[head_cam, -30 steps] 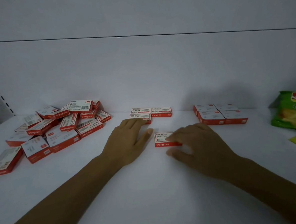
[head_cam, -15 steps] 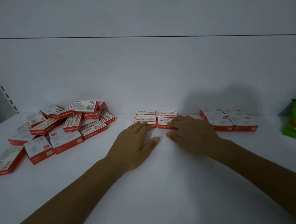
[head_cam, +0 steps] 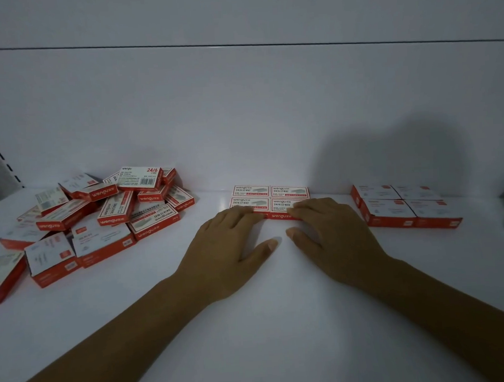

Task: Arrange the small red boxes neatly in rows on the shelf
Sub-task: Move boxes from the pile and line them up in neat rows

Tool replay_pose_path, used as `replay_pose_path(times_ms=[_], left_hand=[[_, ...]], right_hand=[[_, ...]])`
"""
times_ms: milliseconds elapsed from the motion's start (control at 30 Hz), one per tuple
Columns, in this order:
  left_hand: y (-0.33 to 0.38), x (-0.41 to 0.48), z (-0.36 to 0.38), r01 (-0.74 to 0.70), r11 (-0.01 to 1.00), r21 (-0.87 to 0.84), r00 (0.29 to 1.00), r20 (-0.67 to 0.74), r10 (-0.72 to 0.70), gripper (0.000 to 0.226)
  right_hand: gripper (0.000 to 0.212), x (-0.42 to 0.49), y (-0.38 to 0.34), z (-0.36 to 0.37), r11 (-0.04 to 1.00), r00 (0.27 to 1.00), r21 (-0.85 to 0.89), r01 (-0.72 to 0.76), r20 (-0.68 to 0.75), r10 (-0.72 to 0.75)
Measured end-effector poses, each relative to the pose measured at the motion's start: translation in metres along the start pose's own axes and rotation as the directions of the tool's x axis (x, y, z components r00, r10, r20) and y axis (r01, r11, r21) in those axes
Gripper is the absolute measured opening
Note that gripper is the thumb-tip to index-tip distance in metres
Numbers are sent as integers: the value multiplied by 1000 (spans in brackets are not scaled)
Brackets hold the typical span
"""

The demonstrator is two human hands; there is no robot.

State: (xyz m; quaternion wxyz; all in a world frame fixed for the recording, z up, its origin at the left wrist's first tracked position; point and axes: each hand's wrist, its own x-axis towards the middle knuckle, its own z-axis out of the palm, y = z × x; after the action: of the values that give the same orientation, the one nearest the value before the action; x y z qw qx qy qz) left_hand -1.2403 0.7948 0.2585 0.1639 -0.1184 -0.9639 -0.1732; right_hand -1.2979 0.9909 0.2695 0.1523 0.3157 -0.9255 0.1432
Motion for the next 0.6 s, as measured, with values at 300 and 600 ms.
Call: replay_pose_path(times_ms=[300,600], left_hand=[[0,0,0,-41,999,-16,999,-17,41,68],[0,1,1,15,1000,15,1000,20,-16,71]], right_hand=[[49,1,0,2,1000,1000,-6,-8,-12,8],[51,-1,-2,0,997,996,74,-28,-83,34]])
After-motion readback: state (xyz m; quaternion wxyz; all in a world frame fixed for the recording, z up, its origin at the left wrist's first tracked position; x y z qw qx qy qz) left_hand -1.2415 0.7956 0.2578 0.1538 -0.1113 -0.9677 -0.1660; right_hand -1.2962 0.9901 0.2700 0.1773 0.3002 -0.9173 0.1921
